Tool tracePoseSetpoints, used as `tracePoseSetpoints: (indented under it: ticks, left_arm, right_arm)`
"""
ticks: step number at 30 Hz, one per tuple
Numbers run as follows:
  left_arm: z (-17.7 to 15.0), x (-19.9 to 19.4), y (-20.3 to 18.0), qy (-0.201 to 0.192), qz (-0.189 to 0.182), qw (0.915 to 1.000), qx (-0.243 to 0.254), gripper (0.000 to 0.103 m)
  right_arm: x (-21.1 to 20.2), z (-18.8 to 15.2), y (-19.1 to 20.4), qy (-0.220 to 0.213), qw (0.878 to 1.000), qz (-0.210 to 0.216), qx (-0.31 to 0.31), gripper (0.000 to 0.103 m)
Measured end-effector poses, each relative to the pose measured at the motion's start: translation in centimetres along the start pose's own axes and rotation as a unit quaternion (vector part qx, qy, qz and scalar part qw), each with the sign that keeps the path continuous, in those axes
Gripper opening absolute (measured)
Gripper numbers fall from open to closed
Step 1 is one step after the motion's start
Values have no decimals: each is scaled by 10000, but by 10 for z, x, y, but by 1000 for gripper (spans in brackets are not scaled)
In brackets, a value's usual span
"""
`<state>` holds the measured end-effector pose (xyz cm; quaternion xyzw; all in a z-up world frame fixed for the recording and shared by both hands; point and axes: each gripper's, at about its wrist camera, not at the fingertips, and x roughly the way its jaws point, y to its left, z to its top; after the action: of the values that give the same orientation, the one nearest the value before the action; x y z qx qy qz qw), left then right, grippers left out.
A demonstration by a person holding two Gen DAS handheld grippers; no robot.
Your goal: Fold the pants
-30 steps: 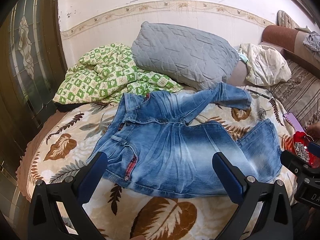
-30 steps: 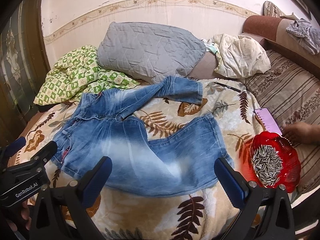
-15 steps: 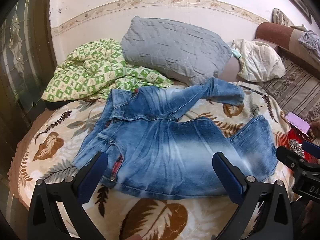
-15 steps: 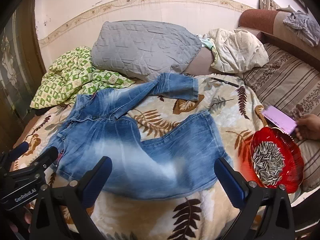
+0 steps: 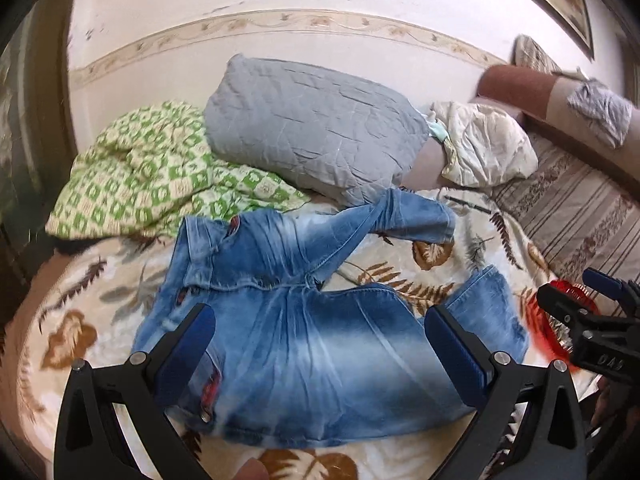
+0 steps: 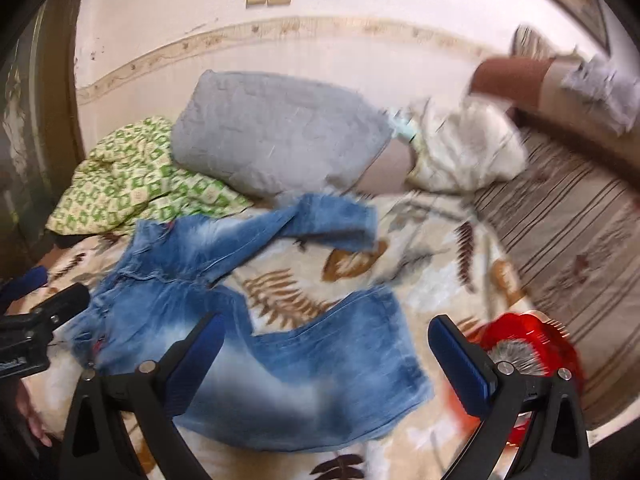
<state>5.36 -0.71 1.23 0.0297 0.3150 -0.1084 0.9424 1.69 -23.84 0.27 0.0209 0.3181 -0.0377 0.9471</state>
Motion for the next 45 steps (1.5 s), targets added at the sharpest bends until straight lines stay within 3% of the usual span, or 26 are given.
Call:
tracePoseSetpoints:
  ticks: [3,6,12,15,17,21,23,29,34,37,39,41,42,43,45]
  left_arm:
    - [10,11,-1,49,-92,9999,79,103]
    - [17,24,-2,143,-363,9992,22,103]
    - [34,70,-31,330,-688,9952,614,103]
    - [47,93,-36,390,-839,9928,761,103]
    - [64,114,-34,430,-992,9917,692,103]
    - [92,153,-39,479,-1189,9880,867,103]
    - [100,174,-48,560,-1168,9839,1229,103]
    - [99,237,-85,1062,-981,9606,2375,103]
    - [90,282,-101,1113,-616,9449,3017,103]
    - [90,307,-100,1218,-580,9445,2995,103]
    - [91,323,-99,1302,-598,9453,2931,100]
    - [87,337,-98,1487,-575,9426,2933,91]
    - [85,341,-97,1601,-572,9402,2952,75]
    - [81,348,-97,1800,-498,9356,2996,48]
    - [73,358,-93,2248,-453,9250,3029,3]
  right_arm:
    - [15,0,-26,164,9965,541,621,103]
    - [27,-2,-43,191,9931,774,858,103]
    - [49,19,-73,158,9959,488,740,103]
    - [59,36,-78,-86,9966,812,102,103]
    - [68,47,-77,82,9962,840,-191,103]
    - [101,72,-91,454,9936,995,284,103]
    - [134,86,-98,945,9904,897,466,103]
    - [217,104,-118,1477,9814,957,772,98]
    - [275,120,-136,1694,9685,1245,1334,85]
    - [316,123,-137,1999,9604,1370,1377,71]
    - [334,121,-135,2103,9591,1312,1366,52]
    - [355,116,-134,2310,9527,1397,1398,38]
    - [360,114,-132,2341,9508,1478,1393,27]
    - [362,114,-130,2293,9520,1520,1342,21]
    - [357,117,-126,2108,9596,1482,1134,10]
